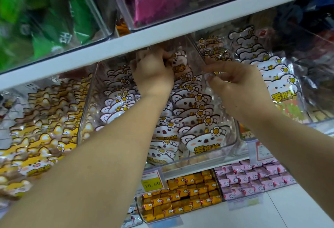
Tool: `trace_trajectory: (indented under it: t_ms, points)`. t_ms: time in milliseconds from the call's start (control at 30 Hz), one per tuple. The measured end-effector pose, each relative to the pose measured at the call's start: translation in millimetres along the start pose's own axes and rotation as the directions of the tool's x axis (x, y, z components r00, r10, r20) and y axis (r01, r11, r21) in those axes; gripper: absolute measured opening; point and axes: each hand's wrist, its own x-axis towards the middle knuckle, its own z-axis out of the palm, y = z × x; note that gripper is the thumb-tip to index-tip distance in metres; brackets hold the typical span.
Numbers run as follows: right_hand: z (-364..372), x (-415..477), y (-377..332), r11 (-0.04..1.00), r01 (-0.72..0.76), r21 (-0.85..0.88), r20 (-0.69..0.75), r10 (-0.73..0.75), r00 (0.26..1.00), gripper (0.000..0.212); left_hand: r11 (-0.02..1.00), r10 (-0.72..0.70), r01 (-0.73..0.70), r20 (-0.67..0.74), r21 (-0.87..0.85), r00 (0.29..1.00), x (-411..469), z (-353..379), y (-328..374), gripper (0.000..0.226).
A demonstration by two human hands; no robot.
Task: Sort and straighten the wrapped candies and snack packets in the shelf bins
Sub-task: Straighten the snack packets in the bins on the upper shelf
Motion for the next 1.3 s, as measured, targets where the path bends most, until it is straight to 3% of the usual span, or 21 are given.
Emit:
trace_trajectory:
  t_ms: [67,133,233,333,467,700,867,967,1300]
  points:
    - [-0.4,0.0,-1.2,1.000,0.000,0.014,0.005,0.000,1.000,0.022,0.999,0.030,-0.031,0.046,0.023,0.999,0.1,-4.5,3.4,0.021]
    - [-0.1,0.3,-1.3,1.000,-0.002,0.015,0.007,0.002,1.000,0.022,0.999,0.050,-0.050,0.177,-0.004,0.983,3.2,-9.6,4.2,0.024]
    - [-0.3,0.7,0.4,1.000,-0.010,-0.003,-0.002,0.010,1.000,0.023,0.969,0.051,0.037,0.344,-0.242,0.937,2.2,-21.3,-0.5,0.029]
    - [0.1,0.9,1.7,1.000,-0.013,-0.001,0.009,0.013,1.000,0.023,0.904,0.111,0.023,0.286,-0.427,0.952,-7.8,-34.0,-4.5,0.036]
    - [0.8,1.9,4.1,1.000,-0.012,0.028,0.010,0.012,1.000,0.025,0.980,0.199,-0.183,0.323,-0.079,0.925,-3.1,-27.1,-2.6,0.036]
    - [0.1,0.0,3.1,1.000,-0.011,0.013,0.010,0.011,1.000,0.024,0.981,0.109,-0.159,0.360,0.113,0.927,17.7,-6.4,1.9,0.026]
    - [-0.3,-2.4,-0.2,0.999,-0.016,0.028,0.021,0.015,1.000,0.022,0.970,0.167,-0.231,0.487,0.074,0.857,18.2,-21.3,5.0,0.026]
    - [0.1,-2.4,-0.4,1.000,-0.015,0.027,0.027,0.014,1.000,0.025,0.966,0.185,-0.254,0.553,0.051,0.812,16.3,-29.0,2.8,0.042]
    - [3.5,2.7,6.5,1.000,-0.018,-0.005,0.009,0.018,1.000,0.026,0.935,0.110,-0.323,0.745,0.147,0.658,26.4,-16.8,7.1,0.054]
